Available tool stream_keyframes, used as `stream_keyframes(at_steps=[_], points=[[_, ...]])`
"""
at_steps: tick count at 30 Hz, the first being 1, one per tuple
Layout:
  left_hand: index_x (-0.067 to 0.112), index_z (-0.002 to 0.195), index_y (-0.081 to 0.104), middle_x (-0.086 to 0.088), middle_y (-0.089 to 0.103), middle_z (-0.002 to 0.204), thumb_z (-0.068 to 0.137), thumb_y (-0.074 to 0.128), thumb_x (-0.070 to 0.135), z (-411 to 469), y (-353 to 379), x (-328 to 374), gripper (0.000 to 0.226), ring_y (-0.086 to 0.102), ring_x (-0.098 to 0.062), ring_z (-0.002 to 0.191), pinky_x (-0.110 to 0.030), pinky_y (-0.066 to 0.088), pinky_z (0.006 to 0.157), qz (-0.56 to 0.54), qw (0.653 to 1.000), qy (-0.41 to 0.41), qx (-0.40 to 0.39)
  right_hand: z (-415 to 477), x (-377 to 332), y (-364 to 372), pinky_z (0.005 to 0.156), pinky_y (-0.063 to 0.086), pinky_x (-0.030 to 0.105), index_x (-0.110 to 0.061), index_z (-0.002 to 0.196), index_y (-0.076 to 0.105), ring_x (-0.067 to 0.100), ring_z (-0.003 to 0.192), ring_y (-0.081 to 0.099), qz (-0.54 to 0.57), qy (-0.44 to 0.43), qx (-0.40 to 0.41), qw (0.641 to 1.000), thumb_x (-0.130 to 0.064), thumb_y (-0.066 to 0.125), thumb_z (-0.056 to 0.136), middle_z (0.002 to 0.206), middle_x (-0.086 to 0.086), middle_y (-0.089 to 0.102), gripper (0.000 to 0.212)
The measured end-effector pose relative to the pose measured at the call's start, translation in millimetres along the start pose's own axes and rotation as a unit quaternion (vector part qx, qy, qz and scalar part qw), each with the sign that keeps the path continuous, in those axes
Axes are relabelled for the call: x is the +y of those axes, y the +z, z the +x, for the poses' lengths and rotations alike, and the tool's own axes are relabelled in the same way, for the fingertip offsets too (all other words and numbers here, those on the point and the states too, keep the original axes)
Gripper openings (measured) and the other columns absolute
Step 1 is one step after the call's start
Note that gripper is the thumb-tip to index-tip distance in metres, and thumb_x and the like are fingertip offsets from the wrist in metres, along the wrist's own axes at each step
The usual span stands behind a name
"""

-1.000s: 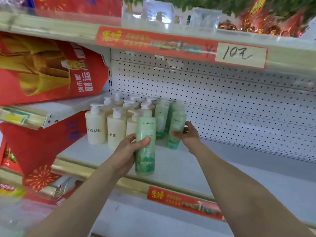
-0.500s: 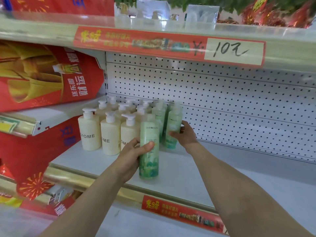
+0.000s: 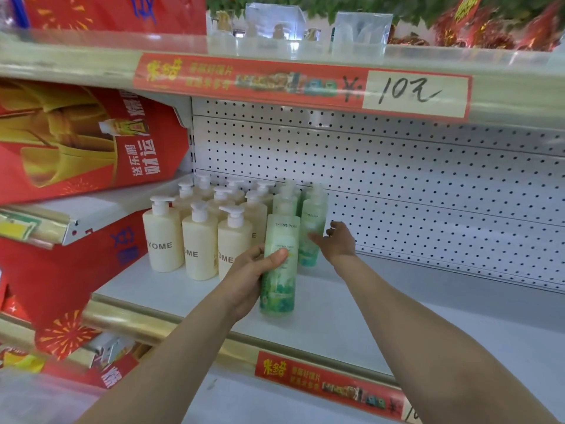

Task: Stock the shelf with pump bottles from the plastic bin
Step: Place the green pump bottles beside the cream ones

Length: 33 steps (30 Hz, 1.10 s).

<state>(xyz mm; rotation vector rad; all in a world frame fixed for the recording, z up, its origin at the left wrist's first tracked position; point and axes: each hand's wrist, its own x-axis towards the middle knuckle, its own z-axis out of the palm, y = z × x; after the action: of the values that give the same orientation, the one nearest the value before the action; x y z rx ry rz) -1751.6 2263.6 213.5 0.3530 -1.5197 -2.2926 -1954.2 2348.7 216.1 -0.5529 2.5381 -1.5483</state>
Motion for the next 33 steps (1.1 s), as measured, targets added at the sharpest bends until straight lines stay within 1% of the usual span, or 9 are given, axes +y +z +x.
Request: stream_keyframes(at_steps=[3, 6, 10, 16, 20, 24, 27, 30, 33], points=[[0.002, 0.121, 0.063, -0.013, 0.072, 0.107, 0.078, 0.078, 0.026, 4.8, 8.9, 2.9, 0.052, 0.07, -0.023, 0.094, -0.036, 0.058, 0.083, 0.01, 1.0, 0.002, -0.015, -13.8, -14.2, -10.0, 0.09, 0.053, 0.034, -0.016, 0.127, 0.059, 0.017, 0.099, 0.064, 0.078, -0.046, 0.061, 0.994, -0.038, 0.071, 0.088, 0.118, 0.002, 0.068, 0.047], [0.0, 0.118, 0.066, -0.015, 0.073, 0.109, 0.08, 0.07, 0.031, 11.8, 20.3, 2.6, 0.049, 0.071, -0.024, 0.096, -0.033, 0.058, 0.081, 0.008, 1.0, -0.006, -0.024, -32.3, -34.4, -31.2, 0.081, 0.059, 0.037, -0.013, 0.112, 0.07, 0.023, 0.094, 0.07, 0.228, -0.024, -0.11, 0.967, -0.044, 0.065, 0.092, 0.11, 0.01, 0.074, 0.037], [0.003, 0.119, 0.067, -0.015, 0.071, 0.116, 0.089, 0.065, 0.034, 24.7, 36.2, -1.7, 0.043, 0.068, -0.028, 0.109, -0.037, 0.058, 0.087, 0.015, 0.999, -0.012, -0.041, -46.9, -41.3, -58.0, 0.091, 0.057, 0.036, -0.014, 0.119, 0.07, 0.024, 0.106, 0.07, 0.176, -0.061, -0.251, 0.95, -0.047, 0.065, 0.092, 0.114, 0.007, 0.074, 0.043], [0.009, 0.123, 0.066, -0.005, 0.072, 0.117, 0.091, 0.066, 0.037, 39.9, 57.7, -7.5, 0.042, 0.068, -0.019, 0.11, -0.039, 0.052, 0.097, 0.062, 0.996, -0.006, -0.068, -43.0, -31.8, -87.1, 0.08, 0.056, 0.029, -0.006, 0.114, 0.072, 0.02, 0.096, 0.072, 0.177, -0.069, -0.236, 0.953, -0.027, 0.071, 0.09, 0.108, 0.008, 0.076, 0.032], [0.018, 0.121, 0.066, 0.003, 0.07, 0.12, 0.087, 0.074, 0.031, 54.8, 71.6, -1.2, 0.037, 0.067, -0.003, 0.101, -0.021, 0.05, 0.091, 0.158, 0.983, 0.085, 0.027, -31.4, -29.2, -97.9, 0.086, 0.058, 0.032, -0.005, 0.115, 0.07, 0.019, 0.094, 0.072, 0.199, -0.059, -0.19, 0.96, -0.021, 0.077, 0.084, 0.109, 0.008, 0.075, 0.036], [0.03, 0.127, 0.063, 0.008, 0.052, 0.141, 0.088, 0.072, 0.032, 89.5, 64.1, 7.2, 0.04, 0.037, -0.011, 0.138, -0.03, 0.031, 0.114, 0.296, 0.916, 0.239, 0.124, -12.2, -27.4, -105.1, 0.085, 0.057, 0.033, -0.008, 0.117, 0.066, 0.018, 0.096, 0.073, 0.203, -0.054, -0.118, 0.971, -0.016, 0.083, 0.077, 0.11, 0.004, 0.074, 0.044], [0.034, 0.126, 0.064, 0.005, 0.041, 0.153, 0.089, 0.069, 0.036, 119.2, 49.4, 6.8, 0.037, 0.013, -0.015, 0.149, -0.032, 0.014, 0.12, 0.424, 0.846, 0.281, 0.161, 3.7, -25.7, -108.9, 0.079, 0.056, 0.03, -0.011, 0.116, 0.066, 0.02, 0.099, 0.071, 0.205, -0.042, -0.077, 0.975, -0.013, 0.085, 0.075, 0.108, 0.004, 0.072, 0.045], [0.033, 0.126, 0.065, 0.003, 0.045, 0.151, 0.09, 0.067, 0.039, 140.1, 35.9, -1.0, 0.036, 0.011, -0.021, 0.151, -0.036, 0.01, 0.121, 0.496, 0.789, 0.314, 0.182, 21.3, -18.9, -107.3, 0.076, 0.055, 0.029, -0.01, 0.12, 0.064, 0.021, 0.1, 0.07, 0.186, -0.028, -0.059, 0.98, -0.011, 0.086, 0.074, 0.109, 0.004, 0.071, 0.051], [0.032, 0.129, 0.063, 0.004, 0.05, 0.147, 0.09, 0.067, 0.038, 151.0, 28.7, -9.3, 0.039, 0.014, -0.021, 0.15, -0.031, 0.007, 0.118, 0.516, 0.769, 0.334, 0.178, 39.3, -7.5, -101.7, 0.081, 0.056, 0.034, -0.007, 0.126, 0.061, 0.025, 0.103, 0.069, 0.167, -0.02, -0.053, 0.984, -0.009, 0.087, 0.073, 0.112, 0.009, 0.071, 0.058]])
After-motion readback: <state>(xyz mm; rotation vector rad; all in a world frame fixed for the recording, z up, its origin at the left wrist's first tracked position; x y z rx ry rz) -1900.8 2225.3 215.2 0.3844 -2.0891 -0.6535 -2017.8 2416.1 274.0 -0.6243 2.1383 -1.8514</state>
